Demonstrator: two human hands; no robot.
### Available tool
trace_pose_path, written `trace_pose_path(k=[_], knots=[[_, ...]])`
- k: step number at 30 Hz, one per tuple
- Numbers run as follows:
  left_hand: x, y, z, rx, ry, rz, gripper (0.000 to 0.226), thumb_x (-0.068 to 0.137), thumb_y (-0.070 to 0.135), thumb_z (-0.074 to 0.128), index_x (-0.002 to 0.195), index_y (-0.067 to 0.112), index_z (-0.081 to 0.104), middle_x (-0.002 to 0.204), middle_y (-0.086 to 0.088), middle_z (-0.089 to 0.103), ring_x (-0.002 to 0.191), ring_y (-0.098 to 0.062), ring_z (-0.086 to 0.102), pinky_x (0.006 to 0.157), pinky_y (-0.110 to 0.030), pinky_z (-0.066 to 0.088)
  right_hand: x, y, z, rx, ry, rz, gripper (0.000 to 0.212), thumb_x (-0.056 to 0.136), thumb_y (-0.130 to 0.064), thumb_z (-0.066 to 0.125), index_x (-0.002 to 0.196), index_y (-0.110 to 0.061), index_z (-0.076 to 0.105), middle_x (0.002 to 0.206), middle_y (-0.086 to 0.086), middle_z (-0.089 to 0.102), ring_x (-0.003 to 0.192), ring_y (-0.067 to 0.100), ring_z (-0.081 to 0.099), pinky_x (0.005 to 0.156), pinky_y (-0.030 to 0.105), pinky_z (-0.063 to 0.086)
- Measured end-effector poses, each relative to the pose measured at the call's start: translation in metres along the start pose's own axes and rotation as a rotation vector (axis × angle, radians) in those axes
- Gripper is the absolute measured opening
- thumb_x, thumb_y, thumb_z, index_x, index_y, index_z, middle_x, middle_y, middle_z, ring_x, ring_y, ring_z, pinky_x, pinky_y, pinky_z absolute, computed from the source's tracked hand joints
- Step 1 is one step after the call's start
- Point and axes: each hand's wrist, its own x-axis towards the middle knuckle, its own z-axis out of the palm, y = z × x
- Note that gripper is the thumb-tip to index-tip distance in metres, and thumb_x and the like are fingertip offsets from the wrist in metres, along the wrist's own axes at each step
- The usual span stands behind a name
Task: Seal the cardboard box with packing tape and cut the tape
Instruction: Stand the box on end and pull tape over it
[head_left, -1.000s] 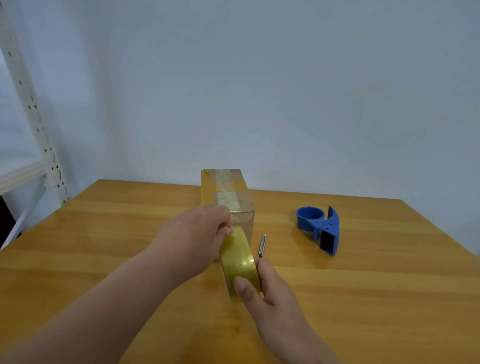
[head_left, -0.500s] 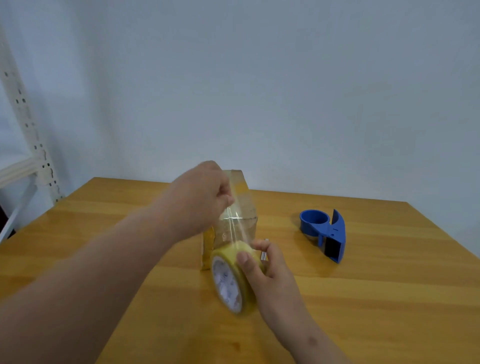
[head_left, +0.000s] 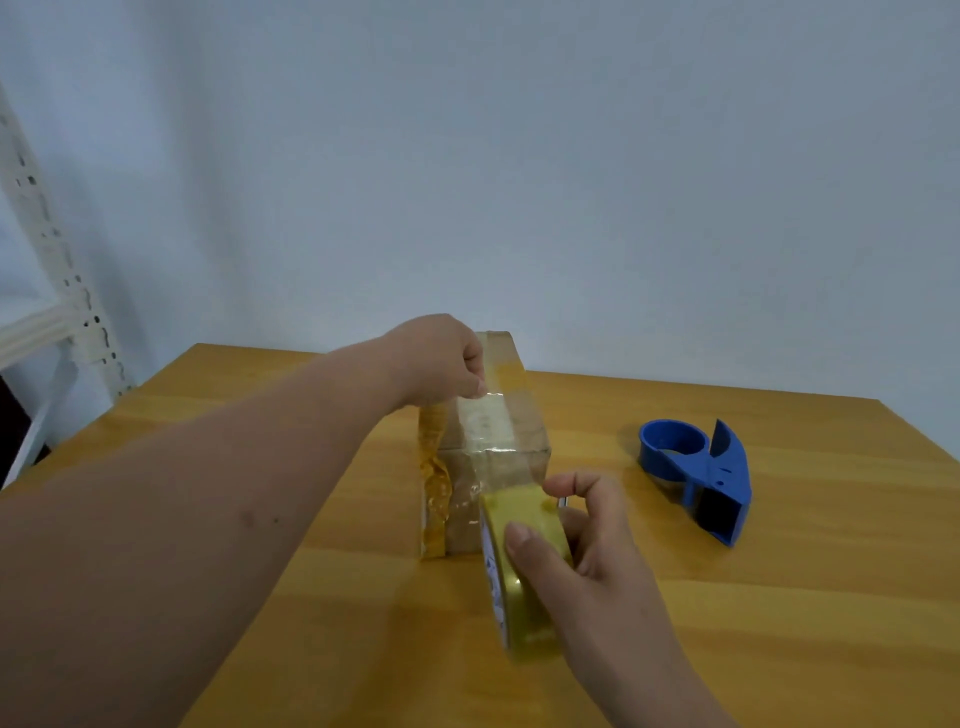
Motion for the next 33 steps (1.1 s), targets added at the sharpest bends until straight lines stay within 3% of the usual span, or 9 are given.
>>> trace_pose_path(k=[4, 9, 13, 16, 19, 22, 27, 30, 33], knots=[[0.009, -0.008, 0.009, -0.012, -0.009, 0.013, 0.009, 0.082, 0.017, 0.068, 0.083, 0.008, 0.070, 0.067, 0.007, 0.054, 0.063, -0.006, 0.047, 0.056, -0.022, 0.038, 0.004, -0.001, 0.004, -0.041, -0.008, 0.033, 0.024, 0.082, -0.041, 0.063, 0.092, -0.046, 0.042, 0.097, 0.026, 0.059, 0.064, 0.024, 0.050, 0.058, 0.048, 0.046], [0.016, -0.015, 0.014, -0.054, 0.002, 0.017, 0.009, 0.079, 0.020, 0.071, 0.081, 0.011, 0.072, 0.070, 0.007, 0.059, 0.067, -0.007, 0.052, 0.063, -0.025, 0.045, 0.004, -0.002, 0.007, -0.087, -0.003, 0.062, 0.022, 0.080, -0.042, 0.061, 0.086, -0.045, 0.040, 0.085, 0.020, 0.060, 0.059, 0.012, 0.044, 0.054, 0.028, 0.038], [0.018, -0.016, 0.014, -0.040, 0.005, 0.027, 0.009, 0.078, 0.020, 0.072, 0.081, 0.011, 0.073, 0.072, 0.005, 0.062, 0.070, -0.010, 0.055, 0.065, -0.026, 0.047, 0.004, -0.003, 0.009, -0.106, 0.004, 0.065, 0.023, 0.080, -0.041, 0.062, 0.087, -0.046, 0.040, 0.091, 0.018, 0.064, 0.064, 0.026, 0.054, 0.061, 0.047, 0.048], [0.018, -0.019, 0.016, -0.017, 0.010, 0.029, 0.009, 0.078, 0.021, 0.072, 0.081, 0.013, 0.074, 0.077, 0.004, 0.065, 0.074, -0.010, 0.058, 0.070, -0.027, 0.050, 0.004, -0.002, 0.010, -0.107, 0.005, 0.076, 0.024, 0.082, -0.039, 0.063, 0.087, -0.047, 0.040, 0.094, 0.016, 0.066, 0.081, 0.037, 0.060, 0.070, 0.052, 0.051], [0.019, -0.022, 0.021, 0.022, 0.018, 0.048, 0.009, 0.077, 0.022, 0.073, 0.082, 0.014, 0.072, 0.075, 0.008, 0.064, 0.074, -0.009, 0.058, 0.065, -0.024, 0.048, 0.004, 0.000, 0.012, -0.115, 0.003, 0.085, 0.024, 0.082, -0.038, 0.063, 0.086, -0.046, 0.041, 0.094, 0.020, 0.064, 0.071, 0.036, 0.056, 0.064, 0.049, 0.050], [0.021, -0.027, 0.027, 0.017, 0.067, 0.075, 0.013, 0.077, 0.022, 0.073, 0.084, 0.014, 0.066, 0.070, 0.013, 0.056, 0.066, -0.003, 0.051, 0.058, -0.020, 0.040, 0.004, 0.002, 0.012, -0.110, 0.001, 0.088, 0.024, 0.083, -0.038, 0.062, 0.086, -0.047, 0.040, 0.093, 0.022, 0.061, 0.063, 0.017, 0.048, 0.060, 0.036, 0.042], [0.021, -0.032, 0.036, 0.045, 0.163, 0.105, 0.005, 0.082, 0.015, 0.065, 0.081, 0.017, 0.060, 0.070, 0.015, 0.052, 0.070, -0.008, 0.049, 0.059, -0.013, 0.035, 0.005, 0.006, 0.013, -0.086, -0.022, 0.096, 0.024, 0.085, -0.035, 0.062, 0.086, -0.045, 0.040, 0.071, 0.002, 0.053, 0.055, 0.009, 0.042, 0.053, 0.024, 0.037], [0.016, -0.035, 0.038, 0.045, 0.226, 0.158, 0.016, 0.085, 0.007, 0.056, 0.082, 0.019, 0.064, 0.076, 0.013, 0.053, 0.082, -0.013, 0.052, 0.068, -0.021, 0.041, 0.005, 0.009, 0.015, -0.100, -0.016, 0.115, 0.022, 0.084, -0.036, 0.062, 0.087, -0.044, 0.041, 0.069, 0.002, 0.041, 0.055, 0.011, 0.035, 0.053, 0.027, 0.032], [-0.006, -0.031, 0.031, 0.090, 0.327, 0.311, 0.025, 0.091, 0.008, 0.051, 0.097, 0.019, 0.073, 0.092, 0.012, 0.057, 0.096, -0.009, 0.050, 0.084, -0.022, 0.040, 0.005, 0.010, 0.017, -0.115, -0.013, 0.156, 0.023, 0.084, -0.039, 0.062, 0.086, -0.046, 0.041, 0.076, 0.014, 0.052, 0.059, 0.014, 0.042, 0.056, 0.031, 0.036]])
